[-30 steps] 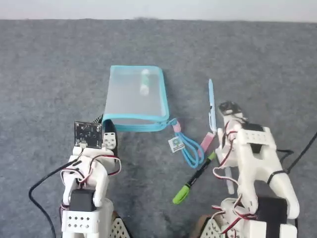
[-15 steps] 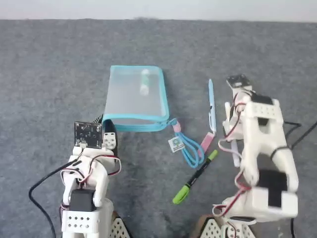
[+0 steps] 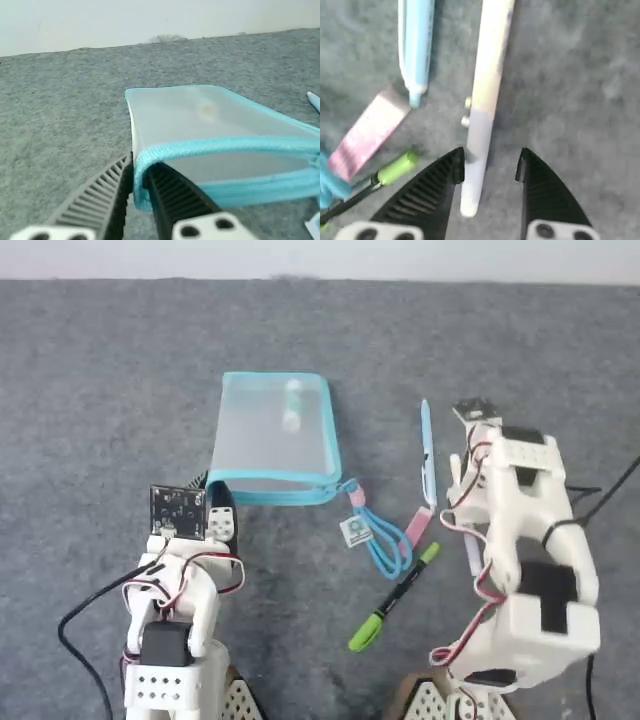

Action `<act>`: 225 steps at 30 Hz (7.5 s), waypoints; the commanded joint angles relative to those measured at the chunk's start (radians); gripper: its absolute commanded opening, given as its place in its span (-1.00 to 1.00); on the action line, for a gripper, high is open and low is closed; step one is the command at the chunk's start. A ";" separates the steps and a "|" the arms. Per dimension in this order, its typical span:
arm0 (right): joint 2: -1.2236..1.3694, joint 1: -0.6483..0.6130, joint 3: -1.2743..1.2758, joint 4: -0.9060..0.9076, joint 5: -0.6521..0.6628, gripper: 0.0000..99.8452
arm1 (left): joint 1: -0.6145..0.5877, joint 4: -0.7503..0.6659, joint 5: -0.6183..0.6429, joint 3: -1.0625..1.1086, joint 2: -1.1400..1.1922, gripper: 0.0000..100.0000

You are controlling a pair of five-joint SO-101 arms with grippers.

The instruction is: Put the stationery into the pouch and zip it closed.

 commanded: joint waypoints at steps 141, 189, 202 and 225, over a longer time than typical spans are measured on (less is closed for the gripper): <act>0.262 -0.234 -0.373 -0.035 -0.164 -0.73 | 0.114 -0.054 0.014 -0.004 -0.002 -0.98; -1.032 -0.481 -0.057 0.550 -0.003 -0.99 | 0.114 -0.054 0.014 -0.004 0.002 -0.98; -1.046 -0.746 -0.051 0.588 0.000 -0.99 | 0.114 -0.054 0.014 -0.004 0.002 -0.98; -0.808 -0.739 -0.064 0.449 -0.015 -0.99 | 0.114 -0.052 0.014 -0.004 0.002 -0.98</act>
